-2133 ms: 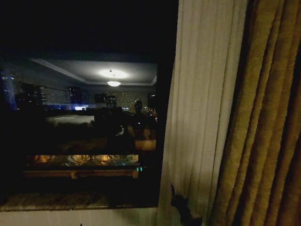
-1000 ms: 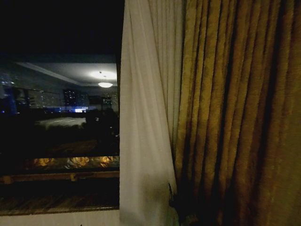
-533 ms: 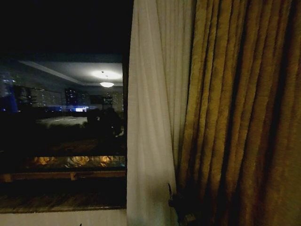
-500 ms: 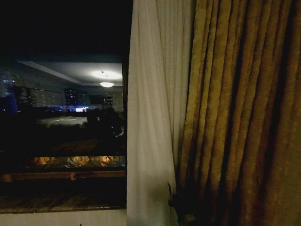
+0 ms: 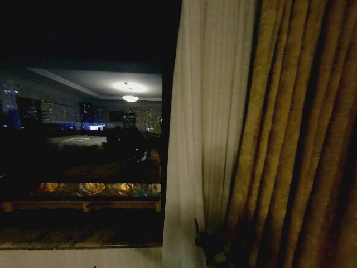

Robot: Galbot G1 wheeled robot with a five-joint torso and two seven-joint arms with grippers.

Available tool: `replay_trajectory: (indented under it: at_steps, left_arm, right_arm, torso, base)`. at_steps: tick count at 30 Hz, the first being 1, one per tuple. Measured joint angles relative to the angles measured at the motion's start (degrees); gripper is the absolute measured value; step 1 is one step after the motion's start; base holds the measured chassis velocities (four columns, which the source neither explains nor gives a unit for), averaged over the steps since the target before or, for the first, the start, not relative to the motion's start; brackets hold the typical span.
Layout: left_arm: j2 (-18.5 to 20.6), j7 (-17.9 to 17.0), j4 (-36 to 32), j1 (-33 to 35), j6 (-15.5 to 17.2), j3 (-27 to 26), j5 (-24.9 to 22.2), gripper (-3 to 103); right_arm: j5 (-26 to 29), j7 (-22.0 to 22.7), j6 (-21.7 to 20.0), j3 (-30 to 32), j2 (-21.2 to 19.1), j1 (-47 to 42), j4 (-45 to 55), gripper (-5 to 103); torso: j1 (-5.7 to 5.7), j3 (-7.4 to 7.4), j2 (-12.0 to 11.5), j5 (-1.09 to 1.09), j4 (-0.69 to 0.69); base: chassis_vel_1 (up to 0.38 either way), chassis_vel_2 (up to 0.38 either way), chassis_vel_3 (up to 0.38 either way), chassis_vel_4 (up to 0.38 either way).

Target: Open the curtains by pulling them apart, changing their state from closed to fully open.

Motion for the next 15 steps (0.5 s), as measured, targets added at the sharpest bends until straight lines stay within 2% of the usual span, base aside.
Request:
replay_trajectory:
  at_steps: [5, 12, 15]
  left_arm:
    - [0.2, 0.0, -0.6, 0.4, 0.0, 0.0, -0.2, 100]
    - [0.6, 0.1, -1.3, 0.8, 0.0, 0.0, -0.3, 100]
    - [0.8, 0.2, -1.5, 0.9, 0.0, 0.0, -0.5, 100]
  right_arm:
    - [1.7, 2.6, -0.9, 4.7, 0.0, 0.8, -1.9, 0]
    - [2.3, 3.8, -1.2, 11.0, 0.0, 1.7, -3.9, 0]
    - [2.2, 4.5, -0.8, 14.3, 0.0, 2.5, -6.0, 0]
  torso:
    - [-0.01, 0.0, 0.0, 0.01, -0.02]
    - [0.0, 0.0, 0.0, -0.02, 0.02]
    - [-0.01, -0.01, 0.0, -0.01, -0.01]
  base:
    - [-0.031, -0.023, 0.018, 0.024]
    - [0.0, 0.0, 0.0, 0.0]
    - [0.0, 0.0, 0.0, 0.0]
